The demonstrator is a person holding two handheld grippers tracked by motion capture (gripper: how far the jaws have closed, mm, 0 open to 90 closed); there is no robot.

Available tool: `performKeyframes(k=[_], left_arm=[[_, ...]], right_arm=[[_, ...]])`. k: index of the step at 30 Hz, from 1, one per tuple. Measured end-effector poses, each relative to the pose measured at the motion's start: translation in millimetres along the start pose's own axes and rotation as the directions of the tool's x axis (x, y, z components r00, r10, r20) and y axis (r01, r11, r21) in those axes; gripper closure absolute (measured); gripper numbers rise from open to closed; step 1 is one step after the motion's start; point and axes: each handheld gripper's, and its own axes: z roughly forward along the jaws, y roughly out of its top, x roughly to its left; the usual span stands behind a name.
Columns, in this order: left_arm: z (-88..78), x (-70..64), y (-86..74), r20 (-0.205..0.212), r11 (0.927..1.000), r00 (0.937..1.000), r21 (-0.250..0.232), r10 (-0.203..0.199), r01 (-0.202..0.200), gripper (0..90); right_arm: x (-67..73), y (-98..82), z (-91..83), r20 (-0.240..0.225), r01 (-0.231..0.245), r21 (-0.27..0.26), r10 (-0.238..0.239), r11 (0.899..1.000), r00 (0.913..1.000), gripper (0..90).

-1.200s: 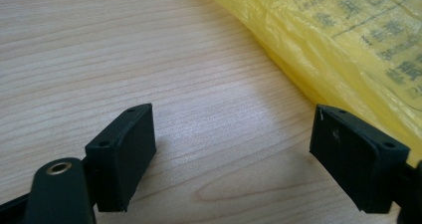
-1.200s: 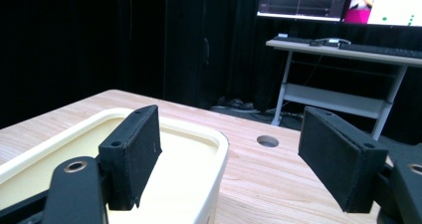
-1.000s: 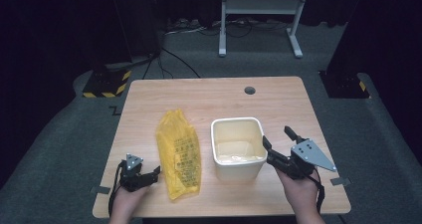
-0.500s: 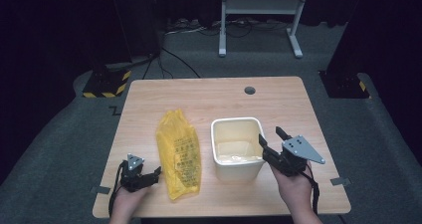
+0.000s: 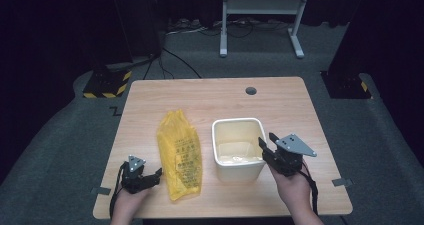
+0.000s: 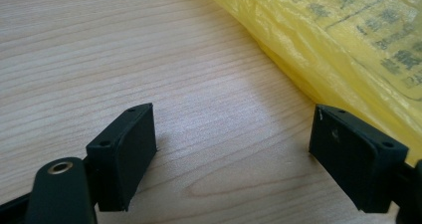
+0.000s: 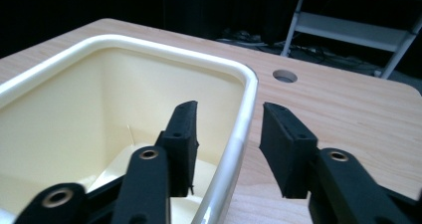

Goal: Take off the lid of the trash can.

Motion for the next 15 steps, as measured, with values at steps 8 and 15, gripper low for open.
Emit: performKeyframes(k=[8, 15], left_arm=[[-0.2, 0.1, -0.1, 0.005, 1.0000, 1.0000, -0.001, -0.005, 0.005, 18.5], [0.0, 0.0, -0.1, 0.009, 1.0000, 1.0000, 0.000, 0.002, -0.002, 18.5]], right_arm=[[0.8, -2.1, 7.7, 0.009, -0.035, 0.072, 0.035, 0.997, 0.9994, 66.5], [3.0, -1.7, 10.4, 0.039, -0.037, 0.095, 0.034, 0.995, 0.9987, 71.6]])
